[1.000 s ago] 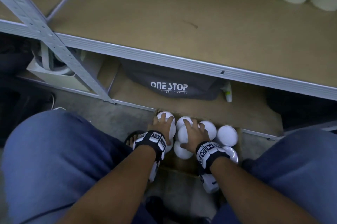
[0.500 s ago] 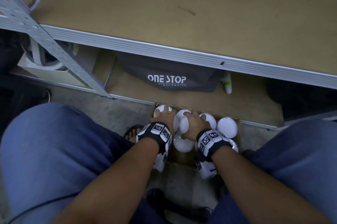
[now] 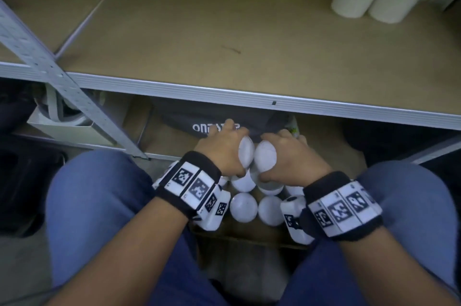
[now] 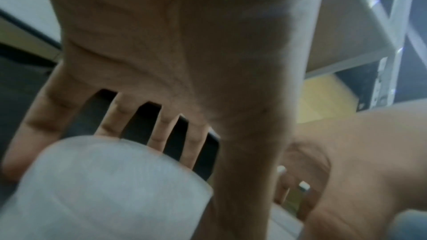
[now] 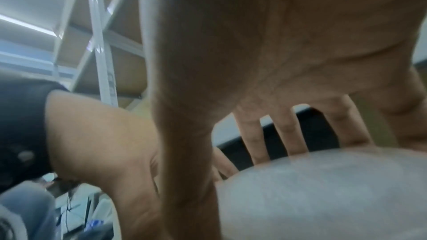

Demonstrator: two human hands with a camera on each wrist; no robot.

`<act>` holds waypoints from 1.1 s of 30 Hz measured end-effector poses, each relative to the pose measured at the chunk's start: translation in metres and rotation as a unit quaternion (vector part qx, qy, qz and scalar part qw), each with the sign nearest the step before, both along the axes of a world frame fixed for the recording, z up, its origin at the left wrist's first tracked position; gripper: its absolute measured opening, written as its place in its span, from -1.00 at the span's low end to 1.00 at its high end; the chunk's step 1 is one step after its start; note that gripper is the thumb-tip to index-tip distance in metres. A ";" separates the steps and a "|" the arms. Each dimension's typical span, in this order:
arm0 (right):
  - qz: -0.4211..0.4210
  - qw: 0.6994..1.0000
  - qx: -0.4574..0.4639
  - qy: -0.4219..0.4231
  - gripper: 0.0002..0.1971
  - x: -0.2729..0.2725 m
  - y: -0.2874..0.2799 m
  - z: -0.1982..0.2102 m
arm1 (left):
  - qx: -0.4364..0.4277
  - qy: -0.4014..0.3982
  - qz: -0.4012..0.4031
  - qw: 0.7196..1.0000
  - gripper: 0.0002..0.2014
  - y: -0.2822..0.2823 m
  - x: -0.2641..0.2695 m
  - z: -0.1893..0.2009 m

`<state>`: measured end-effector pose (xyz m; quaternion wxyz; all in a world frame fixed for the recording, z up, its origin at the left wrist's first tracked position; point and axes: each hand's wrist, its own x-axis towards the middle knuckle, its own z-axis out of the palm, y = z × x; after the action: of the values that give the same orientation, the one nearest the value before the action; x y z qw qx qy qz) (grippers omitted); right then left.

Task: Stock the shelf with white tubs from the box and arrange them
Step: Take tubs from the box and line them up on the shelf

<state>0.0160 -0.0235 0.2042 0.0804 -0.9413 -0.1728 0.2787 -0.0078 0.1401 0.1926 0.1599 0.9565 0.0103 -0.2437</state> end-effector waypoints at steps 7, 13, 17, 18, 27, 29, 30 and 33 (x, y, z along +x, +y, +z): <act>0.007 0.998 0.047 -0.052 -0.13 -0.012 -0.017 0.074 | -0.014 -0.073 -0.021 0.997 -0.13 -0.003 -0.012 0.075; -0.025 0.986 0.106 -0.126 -0.17 -0.003 -0.026 0.113 | -0.029 -0.159 -0.009 0.987 -0.23 -0.004 -0.003 0.117; -0.052 0.977 0.137 -0.154 -0.20 0.008 -0.029 0.128 | -0.037 -0.194 0.002 0.980 -0.18 -0.008 0.011 0.130; -0.054 0.975 0.144 -0.160 -0.20 0.012 -0.029 0.130 | -0.039 -0.201 0.004 0.979 -0.19 -0.009 0.015 0.133; -0.064 0.959 0.170 -0.218 -0.28 0.060 -0.018 0.131 | -0.065 -0.244 0.039 0.967 -0.33 -0.013 0.058 0.141; -0.069 0.959 0.172 -0.214 -0.33 0.070 -0.017 0.128 | -0.069 -0.243 0.057 0.966 -0.33 -0.011 0.069 0.136; -0.072 0.959 0.171 -0.213 -0.35 0.075 -0.016 0.126 | -0.071 -0.242 0.066 0.965 -0.33 -0.011 0.073 0.134; -0.084 0.961 0.159 -0.209 -0.39 0.088 -0.014 0.122 | -0.074 -0.238 0.073 0.966 -0.34 -0.010 0.083 0.130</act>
<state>0.1036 -0.0375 0.3261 0.2141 -0.9648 -0.1480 0.0368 0.0755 0.1304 0.3229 0.2449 0.9693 0.0233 0.0032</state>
